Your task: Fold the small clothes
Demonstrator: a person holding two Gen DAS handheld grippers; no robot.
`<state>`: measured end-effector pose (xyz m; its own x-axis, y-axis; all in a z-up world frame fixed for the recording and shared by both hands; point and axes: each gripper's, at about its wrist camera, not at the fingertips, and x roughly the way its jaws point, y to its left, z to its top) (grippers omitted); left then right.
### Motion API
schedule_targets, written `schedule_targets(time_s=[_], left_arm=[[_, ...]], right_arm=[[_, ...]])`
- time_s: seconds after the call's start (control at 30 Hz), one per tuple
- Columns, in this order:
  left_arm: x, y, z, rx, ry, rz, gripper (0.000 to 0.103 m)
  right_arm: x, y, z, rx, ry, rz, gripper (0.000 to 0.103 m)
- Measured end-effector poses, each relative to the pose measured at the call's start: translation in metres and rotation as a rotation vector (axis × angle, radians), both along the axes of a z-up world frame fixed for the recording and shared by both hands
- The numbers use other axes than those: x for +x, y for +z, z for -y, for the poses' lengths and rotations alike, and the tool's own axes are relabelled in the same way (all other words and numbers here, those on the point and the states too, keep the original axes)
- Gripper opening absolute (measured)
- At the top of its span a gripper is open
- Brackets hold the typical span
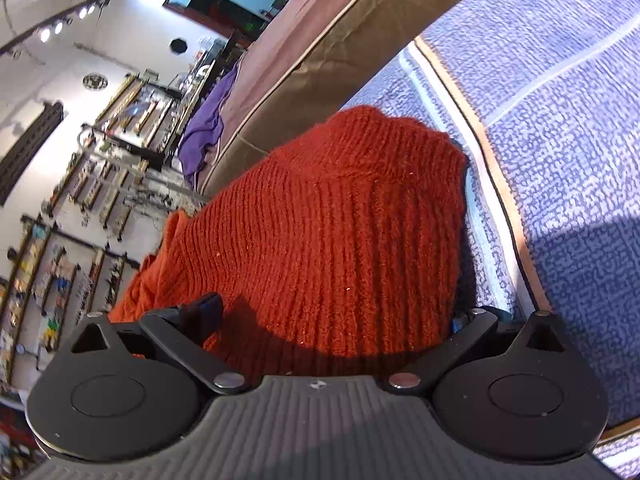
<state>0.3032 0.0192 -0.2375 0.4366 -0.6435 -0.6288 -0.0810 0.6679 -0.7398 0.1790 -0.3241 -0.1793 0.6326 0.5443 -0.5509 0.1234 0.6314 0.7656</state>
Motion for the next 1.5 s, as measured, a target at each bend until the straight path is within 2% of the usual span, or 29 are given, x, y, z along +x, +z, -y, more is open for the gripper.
schedule_targets(time_s=[0.07, 0.27, 0.43, 0.47, 0.53, 0.57, 0.63, 0.7, 0.83, 0.97, 1.07, 1.17, 1.27, 1.37, 1.5], left_arm=[[0.002, 0.002, 0.005, 0.022, -0.007, 0.007, 0.103], [-0.001, 0.006, 0.008, 0.053, -0.011, 0.034, 0.103], [-0.003, 0.009, 0.009, 0.061, -0.016, 0.047, 0.102], [-0.004, 0.009, 0.009, 0.059, -0.015, 0.048, 0.100], [-0.008, 0.012, 0.007, 0.067, -0.018, 0.060, 0.091], [-0.010, 0.014, 0.005, 0.069, -0.023, 0.072, 0.088], [-0.018, 0.020, 0.003, 0.076, -0.042, 0.113, 0.075], [-0.029, 0.028, 0.001, 0.093, -0.062, 0.158, 0.067], [-0.064, 0.038, -0.002, 0.067, -0.097, 0.164, 0.064], [-0.111, 0.053, 0.005, 0.083, -0.165, 0.219, 0.064], [-0.146, 0.057, 0.018, 0.090, -0.211, 0.227, 0.064], [-0.182, 0.055, 0.035, 0.094, -0.267, 0.213, 0.064], [-0.210, 0.060, 0.057, 0.075, -0.313, 0.217, 0.064], [-0.232, 0.079, 0.094, 0.080, -0.382, 0.264, 0.064], [-0.253, 0.104, 0.159, 0.048, -0.480, 0.301, 0.065]], right_arm=[[-0.002, 0.001, -0.001, -0.044, 0.021, 0.005, 0.103], [-0.015, -0.004, 0.013, -0.046, -0.028, 0.011, 0.102], [-0.022, 0.003, 0.010, -0.067, -0.066, 0.026, 0.088], [-0.021, 0.008, 0.005, -0.092, -0.062, 0.035, 0.082], [-0.026, 0.017, 0.002, -0.122, -0.055, 0.058, 0.073], [-0.030, 0.020, 0.002, -0.110, -0.063, 0.073, 0.069], [-0.041, 0.029, -0.002, -0.089, -0.087, 0.122, 0.066], [-0.056, 0.041, -0.010, -0.129, -0.067, 0.185, 0.065], [-0.094, 0.053, -0.010, -0.134, -0.075, 0.214, 0.064], [-0.139, 0.061, -0.001, -0.136, -0.083, 0.231, 0.063], [-0.173, 0.062, 0.005, -0.137, -0.112, 0.218, 0.063], [-0.207, 0.067, 0.010, -0.202, -0.133, 0.211, 0.063], [-0.237, 0.074, 0.026, -0.219, -0.168, 0.209, 0.063], [-0.260, 0.088, 0.054, -0.236, -0.209, 0.228, 0.063], [-0.285, 0.112, 0.106, -0.274, -0.272, 0.242, 0.063]])
